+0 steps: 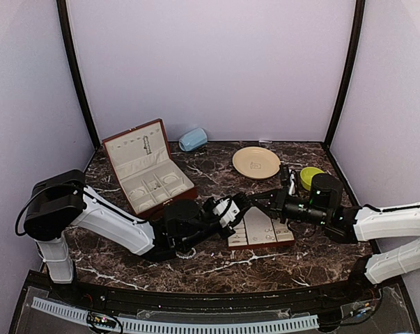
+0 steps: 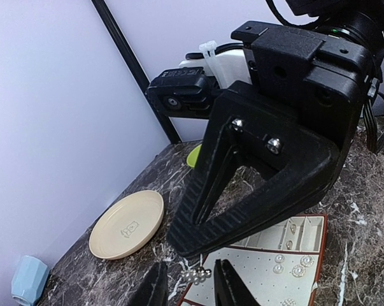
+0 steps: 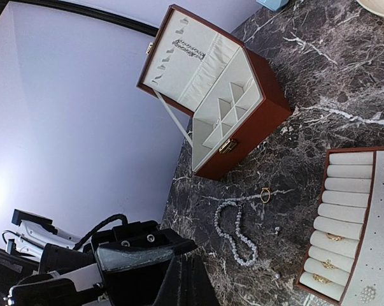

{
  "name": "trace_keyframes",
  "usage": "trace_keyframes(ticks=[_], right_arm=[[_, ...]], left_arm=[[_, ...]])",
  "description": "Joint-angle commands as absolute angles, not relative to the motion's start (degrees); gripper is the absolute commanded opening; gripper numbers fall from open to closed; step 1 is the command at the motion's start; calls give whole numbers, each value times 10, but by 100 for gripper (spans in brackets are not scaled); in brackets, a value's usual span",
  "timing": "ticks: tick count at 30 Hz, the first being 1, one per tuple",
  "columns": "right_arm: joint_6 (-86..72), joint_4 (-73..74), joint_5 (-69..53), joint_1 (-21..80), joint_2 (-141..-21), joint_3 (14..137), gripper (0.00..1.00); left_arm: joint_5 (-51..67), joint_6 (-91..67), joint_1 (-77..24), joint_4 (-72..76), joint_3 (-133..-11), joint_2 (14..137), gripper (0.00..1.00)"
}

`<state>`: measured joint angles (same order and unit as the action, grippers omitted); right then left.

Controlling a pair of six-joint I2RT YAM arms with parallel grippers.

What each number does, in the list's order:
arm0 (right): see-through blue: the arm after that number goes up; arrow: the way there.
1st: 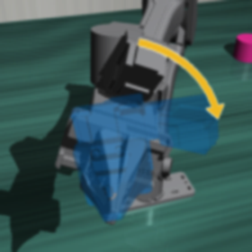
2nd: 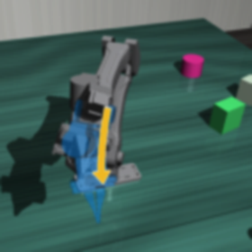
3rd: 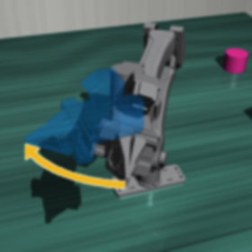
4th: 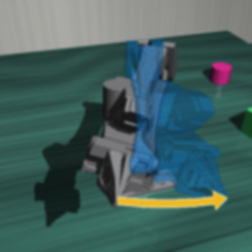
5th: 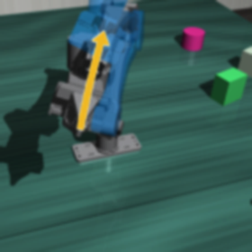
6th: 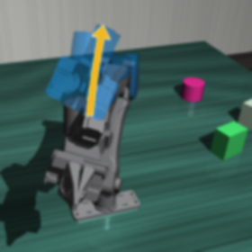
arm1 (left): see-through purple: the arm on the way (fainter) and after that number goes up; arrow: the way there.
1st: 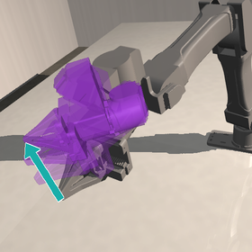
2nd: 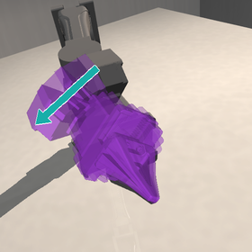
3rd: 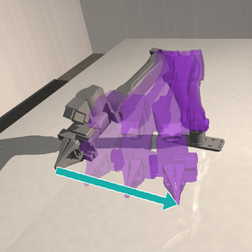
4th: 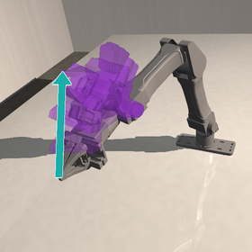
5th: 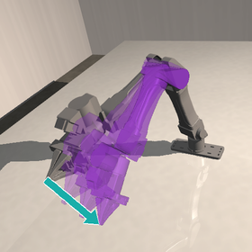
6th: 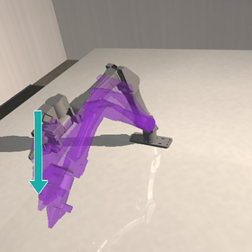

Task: Organize the mixed jewelry
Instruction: Pass from the right arm to the left

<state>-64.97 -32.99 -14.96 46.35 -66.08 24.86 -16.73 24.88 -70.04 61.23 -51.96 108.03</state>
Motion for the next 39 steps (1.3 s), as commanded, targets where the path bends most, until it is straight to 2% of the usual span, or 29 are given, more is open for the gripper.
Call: trace_keyframes(ticks=[1,28,29,33,36,39], right_arm=[[-640,-345,-143,462,-651,264,0],[-641,-346,-148,462,-661,264,0],[-639,-343,-147,462,-661,264,6],[-621,-311,-131,462,-650,271,42],[-590,-254,-117,461,-635,290,55],[-548,-175,-91,458,-614,320,62]], left_arm=[[-177,252,-706,631,-510,1074,27],[-172,253,-706,639,-519,1080,11],[-173,252,-706,638,-519,1080,11],[-173,239,-706,630,-516,1077,10],[-173,226,-706,628,-504,1068,10],[-173,206,-706,611,-487,1056,9]])
